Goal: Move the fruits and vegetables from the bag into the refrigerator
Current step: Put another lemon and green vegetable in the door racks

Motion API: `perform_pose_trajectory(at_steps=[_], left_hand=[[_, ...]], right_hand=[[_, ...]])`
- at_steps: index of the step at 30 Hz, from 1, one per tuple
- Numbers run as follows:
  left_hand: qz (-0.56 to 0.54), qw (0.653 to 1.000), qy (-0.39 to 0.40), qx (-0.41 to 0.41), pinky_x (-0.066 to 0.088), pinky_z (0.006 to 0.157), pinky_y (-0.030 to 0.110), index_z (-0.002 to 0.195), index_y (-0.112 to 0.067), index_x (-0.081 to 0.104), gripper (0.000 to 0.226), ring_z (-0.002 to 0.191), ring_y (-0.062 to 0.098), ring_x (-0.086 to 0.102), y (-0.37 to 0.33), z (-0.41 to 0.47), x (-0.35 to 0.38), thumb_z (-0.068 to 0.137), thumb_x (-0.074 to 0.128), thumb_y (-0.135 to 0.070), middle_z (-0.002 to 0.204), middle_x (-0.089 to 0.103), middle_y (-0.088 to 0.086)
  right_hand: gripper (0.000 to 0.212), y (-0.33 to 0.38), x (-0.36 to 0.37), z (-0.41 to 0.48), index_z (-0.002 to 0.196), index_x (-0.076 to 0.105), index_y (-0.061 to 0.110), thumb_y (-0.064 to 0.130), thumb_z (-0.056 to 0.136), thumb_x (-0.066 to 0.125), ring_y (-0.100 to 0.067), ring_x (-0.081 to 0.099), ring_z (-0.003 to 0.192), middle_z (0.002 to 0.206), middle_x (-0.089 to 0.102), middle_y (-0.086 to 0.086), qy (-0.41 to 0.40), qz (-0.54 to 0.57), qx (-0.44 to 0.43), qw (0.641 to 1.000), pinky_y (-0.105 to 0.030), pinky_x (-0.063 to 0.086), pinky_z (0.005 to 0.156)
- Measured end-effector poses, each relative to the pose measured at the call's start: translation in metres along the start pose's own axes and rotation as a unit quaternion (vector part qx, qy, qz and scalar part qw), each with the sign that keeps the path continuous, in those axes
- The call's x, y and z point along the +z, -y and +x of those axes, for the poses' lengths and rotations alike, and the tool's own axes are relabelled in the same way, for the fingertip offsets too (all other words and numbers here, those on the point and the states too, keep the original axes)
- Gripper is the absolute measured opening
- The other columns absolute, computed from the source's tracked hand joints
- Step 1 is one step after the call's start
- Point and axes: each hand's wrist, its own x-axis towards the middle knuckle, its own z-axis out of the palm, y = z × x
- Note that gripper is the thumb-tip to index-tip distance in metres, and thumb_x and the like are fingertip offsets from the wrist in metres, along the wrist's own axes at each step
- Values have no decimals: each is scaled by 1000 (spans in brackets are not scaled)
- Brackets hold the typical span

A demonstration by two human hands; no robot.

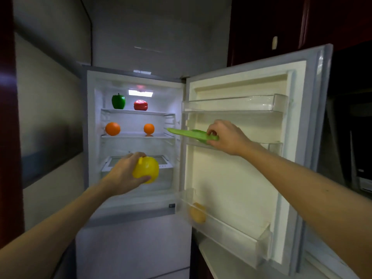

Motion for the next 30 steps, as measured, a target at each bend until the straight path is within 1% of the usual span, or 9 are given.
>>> perform_pose_trajectory(at_steps=[2, 4, 9, 13, 15, 18, 22, 26, 30], left_hand=[[7, 1000, -22, 10, 48, 85, 39, 131, -15, 48, 72, 106, 33, 55, 2, 27, -6, 70, 83, -35, 124, 56, 14], [4, 998, -51, 35, 49, 81, 39, 132, -16, 47, 73, 106, 33, 55, 0, 56, -12, 71, 83, -35, 124, 55, 14], [-50, 985, -144, 77, 53, 85, 45, 134, -19, 44, 73, 111, 28, 52, -19, 129, -27, 74, 81, -36, 130, 51, 11], [-83, 974, -176, 115, 52, 86, 45, 132, -16, 44, 72, 111, 27, 52, -42, 179, -33, 74, 80, -37, 130, 52, 11], [-90, 967, -192, 141, 51, 83, 42, 132, -16, 45, 72, 109, 25, 51, -54, 200, -35, 73, 79, -41, 129, 52, 11], [-108, 960, -197, 169, 48, 81, 38, 131, -17, 45, 71, 110, 25, 51, -69, 227, -36, 74, 77, -44, 128, 53, 10], [-154, 949, -199, 191, 51, 86, 42, 130, -16, 46, 76, 110, 27, 53, -86, 255, -29, 67, 69, -52, 126, 55, 10], [-199, 939, -192, 205, 50, 87, 41, 129, -17, 46, 74, 110, 27, 54, -95, 281, -11, 67, 68, -53, 124, 56, 9], [-227, 930, -171, 232, 48, 89, 40, 127, -16, 47, 72, 109, 26, 54, -104, 306, 0, 69, 68, -53, 124, 55, 9]], right_hand=[[25, -7, -3, 16, 106, 65, 16, 32, 86, 66, -21, 51, 99, 104, 56, -3, -4, -13, 2, 1000, -31, 40, 73], [25, -16, -4, 30, 106, 65, 17, 31, 85, 67, -21, 52, 100, 106, 58, -3, 0, -22, 10, 1000, -35, 45, 78], [20, -41, 6, 51, 99, 64, 20, 31, 83, 68, -17, 51, 91, 97, 56, 1, 13, -20, 45, 999, -34, 45, 76], [20, -52, 10, 60, 97, 66, 18, 31, 83, 70, -17, 54, 87, 94, 58, 1, 19, 0, 61, 998, -34, 47, 74], [22, -56, 10, 64, 98, 66, 18, 31, 82, 72, -18, 55, 85, 90, 57, 2, 34, 4, 64, 997, -35, 49, 75], [23, -57, 8, 67, 97, 68, 19, 33, 80, 74, -17, 56, 82, 86, 58, 3, 41, 15, 67, 997, -33, 50, 76], [21, -58, 12, 66, 95, 70, 16, 30, 80, 76, -12, 56, 74, 79, 61, 3, 61, 36, 71, 995, -29, 49, 71], [20, -66, 20, 61, 94, 72, 14, 26, 78, 78, -9, 55, 67, 80, 63, 1, 68, 61, 110, 990, -21, 45, 64], [20, -74, 24, 56, 92, 73, 13, 25, 77, 80, -1, 53, 58, 72, 62, 5, 55, 100, 161, 980, -11, 40, 57]])
